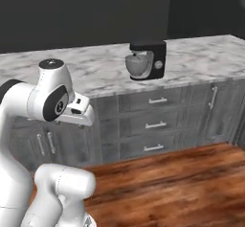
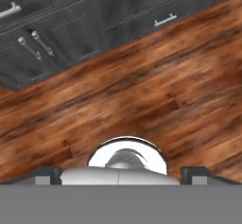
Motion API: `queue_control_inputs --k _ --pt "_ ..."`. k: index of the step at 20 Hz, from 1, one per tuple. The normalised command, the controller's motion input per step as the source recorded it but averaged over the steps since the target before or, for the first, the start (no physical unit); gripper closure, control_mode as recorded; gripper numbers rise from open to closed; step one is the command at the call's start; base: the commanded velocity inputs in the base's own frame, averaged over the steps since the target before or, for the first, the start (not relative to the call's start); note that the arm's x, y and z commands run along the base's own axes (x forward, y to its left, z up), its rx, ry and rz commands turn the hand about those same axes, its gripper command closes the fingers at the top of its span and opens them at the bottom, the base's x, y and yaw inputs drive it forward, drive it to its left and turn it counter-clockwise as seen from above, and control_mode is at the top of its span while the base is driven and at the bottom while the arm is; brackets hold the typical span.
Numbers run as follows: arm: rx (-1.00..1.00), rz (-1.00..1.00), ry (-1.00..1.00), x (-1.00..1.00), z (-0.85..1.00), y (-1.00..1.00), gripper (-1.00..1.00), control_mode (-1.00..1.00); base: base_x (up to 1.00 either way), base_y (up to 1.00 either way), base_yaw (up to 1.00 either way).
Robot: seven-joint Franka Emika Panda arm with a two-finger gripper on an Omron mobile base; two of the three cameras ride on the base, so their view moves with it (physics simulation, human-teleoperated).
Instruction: Navigate to the stand mixer.
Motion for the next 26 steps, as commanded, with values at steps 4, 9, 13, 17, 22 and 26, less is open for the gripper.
queue_control_inputs --k 4,9,13,17,22,26 --pt "0.00 0.00 0.00 0.00 0.00 0.00 -1.00 1.00 1.00 -0.82 0.48" --pt "0.00 0.00 0.00 0.00 0.00 0.00 -1.00 1.00 1.00 -0.85 0.44" --pt "0.00 0.00 0.00 0.00 0.00 0.00 -1.00 1.00 1.00 -0.84 0.44" --pt "0.00 0.00 0.00 0.00 0.00 0.00 -1.00 1.00 1.00 -0.79 0.42" --pt "0.00 0.00 0.00 0.00 0.00 0.00 -1.00 1.00 0.93 -0.68 0.31" --pt "0.00 0.00 0.00 0.00 0.00 0.00 -1.00 1.00 0.51 -0.21 -0.07"
